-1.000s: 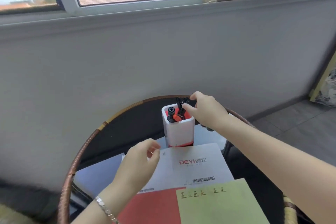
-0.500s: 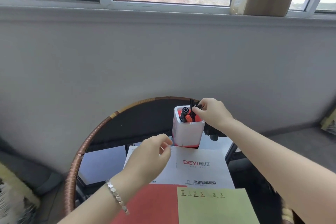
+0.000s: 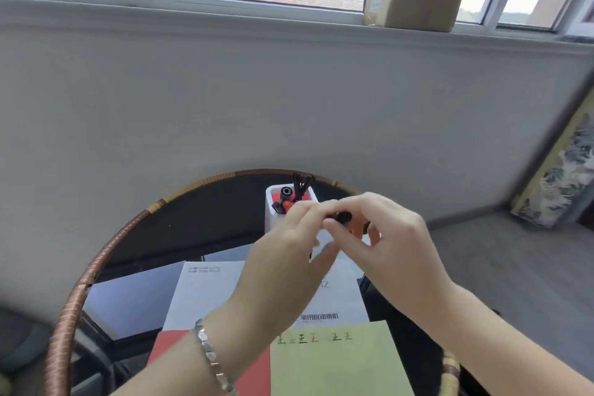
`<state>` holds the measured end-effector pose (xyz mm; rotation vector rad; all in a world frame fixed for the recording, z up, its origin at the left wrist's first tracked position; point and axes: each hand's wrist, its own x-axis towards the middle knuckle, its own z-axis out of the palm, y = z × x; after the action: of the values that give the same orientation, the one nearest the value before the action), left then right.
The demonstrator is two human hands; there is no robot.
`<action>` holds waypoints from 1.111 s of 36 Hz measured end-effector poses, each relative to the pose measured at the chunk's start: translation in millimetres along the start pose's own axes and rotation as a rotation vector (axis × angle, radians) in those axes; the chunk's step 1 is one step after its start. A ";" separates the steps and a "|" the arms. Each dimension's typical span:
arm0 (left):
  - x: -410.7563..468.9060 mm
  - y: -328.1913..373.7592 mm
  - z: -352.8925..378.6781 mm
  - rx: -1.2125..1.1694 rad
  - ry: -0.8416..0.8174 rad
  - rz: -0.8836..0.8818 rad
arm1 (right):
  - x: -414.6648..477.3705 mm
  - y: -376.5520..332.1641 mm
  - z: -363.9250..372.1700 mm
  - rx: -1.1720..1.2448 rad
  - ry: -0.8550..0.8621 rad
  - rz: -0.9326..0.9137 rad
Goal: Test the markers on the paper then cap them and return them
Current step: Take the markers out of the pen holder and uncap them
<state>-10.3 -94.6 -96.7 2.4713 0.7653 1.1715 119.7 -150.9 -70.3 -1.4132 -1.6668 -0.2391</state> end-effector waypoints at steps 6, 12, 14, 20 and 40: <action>0.5 4.9 20.2 -0.229 0.002 -0.122 | -25.7 6.5 -12.8 0.289 -0.039 0.392; 2.6 21.1 21.8 -0.924 -0.102 -0.476 | -35.4 24.9 -7.2 0.730 -0.311 1.182; -1.7 25.0 24.1 -0.942 -0.119 -0.459 | -36.0 28.5 -3.7 0.909 -0.214 1.244; -14.1 14.5 31.3 -0.632 -0.164 -0.496 | -39.3 30.4 2.8 0.807 -0.022 0.976; -14.4 11.1 41.2 -0.411 -0.464 -0.207 | -61.9 40.5 0.5 0.797 -0.156 0.654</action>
<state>18.1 -113.6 -126.0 2.1330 0.5595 0.5740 150.0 -179.9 -131.2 -1.2597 -1.1105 0.8320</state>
